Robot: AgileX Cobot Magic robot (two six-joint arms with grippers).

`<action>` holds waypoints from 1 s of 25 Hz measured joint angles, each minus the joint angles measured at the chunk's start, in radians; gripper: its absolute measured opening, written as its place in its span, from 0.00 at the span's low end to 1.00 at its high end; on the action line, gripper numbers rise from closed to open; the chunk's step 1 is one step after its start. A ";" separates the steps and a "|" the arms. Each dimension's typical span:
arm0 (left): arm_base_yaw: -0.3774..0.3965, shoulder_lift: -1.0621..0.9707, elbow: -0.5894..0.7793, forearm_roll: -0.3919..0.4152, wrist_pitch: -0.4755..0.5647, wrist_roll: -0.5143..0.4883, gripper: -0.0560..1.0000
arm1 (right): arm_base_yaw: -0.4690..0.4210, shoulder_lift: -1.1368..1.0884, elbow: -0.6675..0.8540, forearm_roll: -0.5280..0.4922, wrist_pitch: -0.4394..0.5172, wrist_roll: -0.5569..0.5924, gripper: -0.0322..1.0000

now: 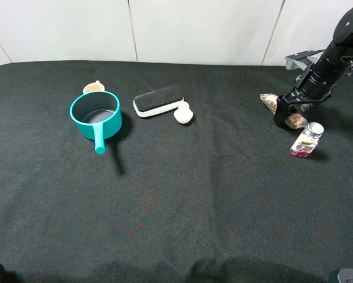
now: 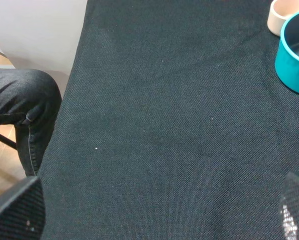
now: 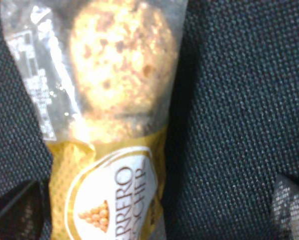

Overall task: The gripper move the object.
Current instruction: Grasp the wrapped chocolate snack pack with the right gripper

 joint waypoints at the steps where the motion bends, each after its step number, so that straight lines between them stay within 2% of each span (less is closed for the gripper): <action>1: 0.000 0.000 0.000 0.000 0.000 0.000 0.99 | 0.000 0.000 0.000 0.000 0.000 -0.001 0.70; 25: 0.000 0.000 0.000 0.000 0.000 0.000 0.99 | 0.000 -0.003 -0.012 0.000 0.008 -0.001 0.70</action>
